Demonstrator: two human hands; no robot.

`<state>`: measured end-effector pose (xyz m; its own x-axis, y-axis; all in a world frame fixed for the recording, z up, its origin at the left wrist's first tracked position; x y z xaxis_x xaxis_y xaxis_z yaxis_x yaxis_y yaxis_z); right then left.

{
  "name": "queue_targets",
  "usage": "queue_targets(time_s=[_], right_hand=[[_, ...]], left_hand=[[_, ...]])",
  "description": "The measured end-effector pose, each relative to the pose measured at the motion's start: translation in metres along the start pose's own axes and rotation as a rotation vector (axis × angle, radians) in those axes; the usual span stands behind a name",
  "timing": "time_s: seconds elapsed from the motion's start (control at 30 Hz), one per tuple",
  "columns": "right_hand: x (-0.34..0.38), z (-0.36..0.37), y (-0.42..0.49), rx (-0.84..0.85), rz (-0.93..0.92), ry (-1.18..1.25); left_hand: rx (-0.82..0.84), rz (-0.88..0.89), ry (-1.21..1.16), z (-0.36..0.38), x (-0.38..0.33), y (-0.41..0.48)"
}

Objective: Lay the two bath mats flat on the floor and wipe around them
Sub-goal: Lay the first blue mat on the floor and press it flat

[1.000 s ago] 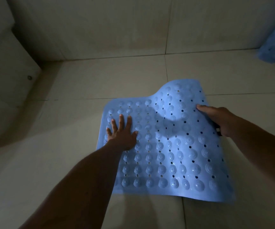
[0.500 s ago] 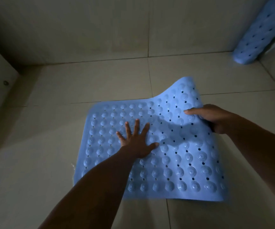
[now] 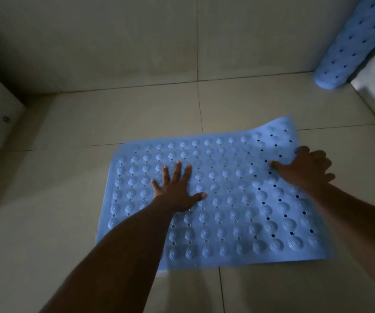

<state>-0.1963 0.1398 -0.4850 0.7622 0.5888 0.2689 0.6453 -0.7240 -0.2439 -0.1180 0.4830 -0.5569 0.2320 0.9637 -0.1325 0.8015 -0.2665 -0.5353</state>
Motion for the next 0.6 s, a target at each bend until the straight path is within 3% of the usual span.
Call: queue_targets(time_s=[0.13, 0.3, 0.4, 0.6], right_hand=[[-0.01, 0.024, -0.01, 0.078, -0.072, 0.033], [-0.022, 0.017, -0.01, -0.102, 0.07, 0.309], [-0.029, 0.011, 0.003, -0.047, 0.171, 0.392], [-0.028, -0.014, 0.015, 0.067, 0.15, 0.342]], left_hand=[[-0.009, -0.008, -0.015, 0.001, 0.001, 0.002], [-0.02, 0.0, -0.045, 0.004, 0.002, 0.006], [-0.015, 0.0, -0.047, 0.005, 0.003, 0.006], [-0.006, -0.006, -0.054, 0.002, 0.001, 0.004]])
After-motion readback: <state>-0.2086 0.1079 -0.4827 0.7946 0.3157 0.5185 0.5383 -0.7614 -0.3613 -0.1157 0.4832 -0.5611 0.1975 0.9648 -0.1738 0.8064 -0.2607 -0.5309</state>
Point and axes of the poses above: each hand's wrist, its own y-axis towards the middle knuckle, its own z-axis out of the palm, x = y × z, the point moved 8 cm from there along y, towards the middle knuckle, and after that the axes turned 4 degrees about -z, right-handed, at the moved point
